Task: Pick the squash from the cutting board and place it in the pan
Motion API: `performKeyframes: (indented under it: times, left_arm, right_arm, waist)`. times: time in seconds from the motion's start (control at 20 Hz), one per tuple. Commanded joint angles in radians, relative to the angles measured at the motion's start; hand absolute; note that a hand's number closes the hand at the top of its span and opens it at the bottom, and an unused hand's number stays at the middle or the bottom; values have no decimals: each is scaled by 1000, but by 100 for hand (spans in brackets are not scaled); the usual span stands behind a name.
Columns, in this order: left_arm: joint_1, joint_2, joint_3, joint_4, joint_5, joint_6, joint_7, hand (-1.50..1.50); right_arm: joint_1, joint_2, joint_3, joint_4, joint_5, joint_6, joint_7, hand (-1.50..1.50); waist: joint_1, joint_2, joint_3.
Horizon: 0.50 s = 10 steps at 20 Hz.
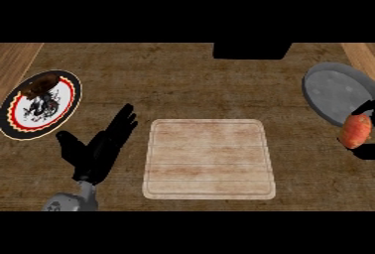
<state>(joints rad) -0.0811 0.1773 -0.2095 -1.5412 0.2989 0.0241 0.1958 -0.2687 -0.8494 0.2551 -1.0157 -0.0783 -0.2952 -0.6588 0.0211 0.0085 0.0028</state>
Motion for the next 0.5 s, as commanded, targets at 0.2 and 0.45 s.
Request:
performKeyframes:
  times: [0.2,0.45]
  left_arm:
    - [-15,-7,-3,-7,-8,-15,11,0]
    - [-34,-39,-29,-15,-28,13,30,0]
  right_arm:
    - [-305,140,-120,489,44,-63,-129,150]
    - [-420,140,-187,680,26,-43,-196,150]
  waist:
    - [30,5,1]
    - [52,15,3]
